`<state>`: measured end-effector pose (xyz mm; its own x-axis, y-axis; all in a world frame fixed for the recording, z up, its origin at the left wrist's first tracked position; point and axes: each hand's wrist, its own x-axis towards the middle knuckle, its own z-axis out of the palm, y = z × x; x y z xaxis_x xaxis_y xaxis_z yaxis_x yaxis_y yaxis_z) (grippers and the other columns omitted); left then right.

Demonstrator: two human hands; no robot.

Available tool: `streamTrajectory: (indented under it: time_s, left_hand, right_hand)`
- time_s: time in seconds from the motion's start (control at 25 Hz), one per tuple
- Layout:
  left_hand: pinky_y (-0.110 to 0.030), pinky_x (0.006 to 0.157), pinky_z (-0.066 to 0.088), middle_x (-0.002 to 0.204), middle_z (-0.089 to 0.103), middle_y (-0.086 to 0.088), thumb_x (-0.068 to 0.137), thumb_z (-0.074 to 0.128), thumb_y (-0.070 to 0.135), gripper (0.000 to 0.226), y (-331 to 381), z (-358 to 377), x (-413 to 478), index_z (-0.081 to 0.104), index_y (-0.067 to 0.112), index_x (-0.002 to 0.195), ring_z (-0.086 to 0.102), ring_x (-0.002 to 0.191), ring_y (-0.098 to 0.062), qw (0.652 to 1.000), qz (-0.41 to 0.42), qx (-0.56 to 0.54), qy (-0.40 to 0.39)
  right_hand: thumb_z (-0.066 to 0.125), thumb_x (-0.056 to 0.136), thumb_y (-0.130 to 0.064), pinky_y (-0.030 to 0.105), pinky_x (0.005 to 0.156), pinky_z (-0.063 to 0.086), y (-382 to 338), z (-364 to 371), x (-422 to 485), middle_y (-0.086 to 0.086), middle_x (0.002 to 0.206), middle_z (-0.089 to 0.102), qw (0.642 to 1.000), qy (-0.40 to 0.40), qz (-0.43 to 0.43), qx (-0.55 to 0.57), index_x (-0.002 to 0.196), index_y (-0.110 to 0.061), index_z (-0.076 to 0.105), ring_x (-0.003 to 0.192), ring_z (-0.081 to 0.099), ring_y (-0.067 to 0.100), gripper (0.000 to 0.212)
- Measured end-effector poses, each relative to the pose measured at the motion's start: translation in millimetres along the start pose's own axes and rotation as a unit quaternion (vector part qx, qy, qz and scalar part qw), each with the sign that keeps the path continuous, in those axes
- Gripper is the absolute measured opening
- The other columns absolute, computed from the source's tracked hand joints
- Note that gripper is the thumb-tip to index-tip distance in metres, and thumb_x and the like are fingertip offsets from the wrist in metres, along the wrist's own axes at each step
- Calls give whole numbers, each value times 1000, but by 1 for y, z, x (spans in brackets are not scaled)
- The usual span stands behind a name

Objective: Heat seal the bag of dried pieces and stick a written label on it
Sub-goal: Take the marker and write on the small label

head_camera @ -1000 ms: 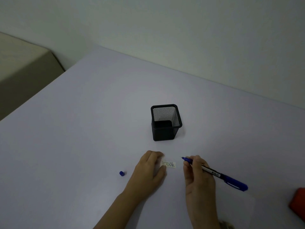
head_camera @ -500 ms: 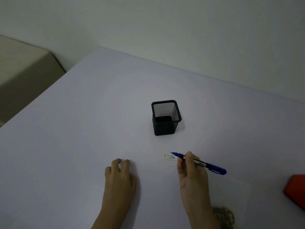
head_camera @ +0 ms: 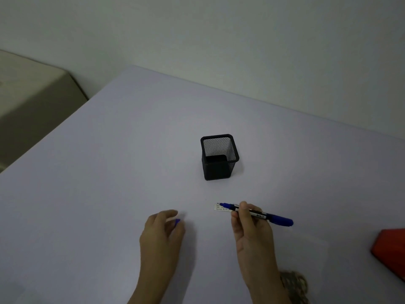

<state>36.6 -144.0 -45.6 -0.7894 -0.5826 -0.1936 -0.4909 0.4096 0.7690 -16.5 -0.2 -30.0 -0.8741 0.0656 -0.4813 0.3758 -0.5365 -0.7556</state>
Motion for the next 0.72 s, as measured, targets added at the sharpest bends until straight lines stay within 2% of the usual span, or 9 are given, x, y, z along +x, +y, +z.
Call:
streamTrajectory:
  time_s: [0.08, 0.16, 0.2, 0.24, 0.32, 0.36, 0.48, 0.6, 0.72]
  left_hand:
    - [-15, 74, 45, 90, 70, 6, 87, 61, 16, 10, 30, -7, 2, 65, 20, 95, 66, 89, -13, 981, -84, -161, -73]
    - [-25, 77, 51, 80, 74, 2, 88, 56, 12, 11, 56, -16, 2, 66, 16, 92, 69, 85, -17, 916, -149, -351, -126]
    - [-27, 75, 52, 77, 75, 2, 89, 54, 10, 14, 63, -18, 2, 66, 16, 92, 69, 83, -17, 884, -171, -413, -139]
    - [-28, 75, 52, 76, 75, 3, 89, 54, 9, 15, 69, -20, 1, 67, 16, 91, 68, 82, -17, 867, -184, -441, -143]
    - [-27, 73, 55, 75, 75, 3, 88, 53, 8, 17, 73, -19, 0, 68, 16, 89, 68, 77, -15, 852, -192, -469, -131]
    - [-25, 70, 58, 75, 75, 2, 87, 53, 7, 17, 73, -18, -1, 68, 15, 89, 70, 74, -14, 850, -188, -477, -120]
    - [-18, 55, 56, 71, 75, 1, 87, 54, 8, 14, 72, -12, -4, 66, 13, 90, 72, 69, -13, 866, -177, -459, -92]
    - [-20, 59, 58, 71, 75, -1, 87, 54, 8, 14, 72, -8, -6, 67, 13, 88, 72, 71, -16, 863, -179, -463, -94]
    - [-22, 60, 58, 80, 74, -3, 89, 53, 8, 17, 71, -8, -8, 66, 19, 93, 70, 81, -20, 872, -166, -450, -98]
  right_hand:
    - [64, 73, -23, 14, 53, 54, 0, 3, -2, 9, 75, 64, 1000, -2, 3, -19, 76, -8, 60, 57, 66, 9, 16]
    - [78, 51, -45, 14, 50, 54, -2, 8, -5, 6, 68, 67, 999, 7, -9, -39, 73, -12, 61, 54, 66, 10, 43]
    - [81, 37, -58, 13, 50, 53, -5, 7, -7, 5, 63, 68, 998, 17, -21, -56, 69, -16, 63, 54, 66, 10, 55]
    - [80, 33, -64, 12, 51, 52, -6, 6, -9, 3, 61, 69, 997, 12, -29, -77, 65, -18, 66, 55, 66, 9, 57]
    - [77, 53, -54, 10, 56, 51, -7, 5, -12, 0, 63, 67, 993, -44, -42, -106, 61, -25, 68, 60, 66, 4, 31]
    - [78, 53, -53, 10, 56, 51, -6, 5, -14, 0, 62, 67, 992, -54, -46, -100, 60, -26, 69, 60, 66, 4, 29]
    - [79, 14, -69, 12, 50, 51, -2, 9, -12, 0, 59, 70, 997, -14, -39, -58, 59, -18, 67, 53, 65, 9, 68]
    - [77, 10, -71, 12, 50, 52, 0, 10, -11, -2, 60, 71, 998, 1, -43, -56, 62, -18, 65, 53, 66, 9, 75]
    - [78, 18, -70, 12, 51, 53, -3, 8, -11, 0, 61, 71, 997, -5, -44, -62, 59, -21, 70, 54, 67, 10, 64]
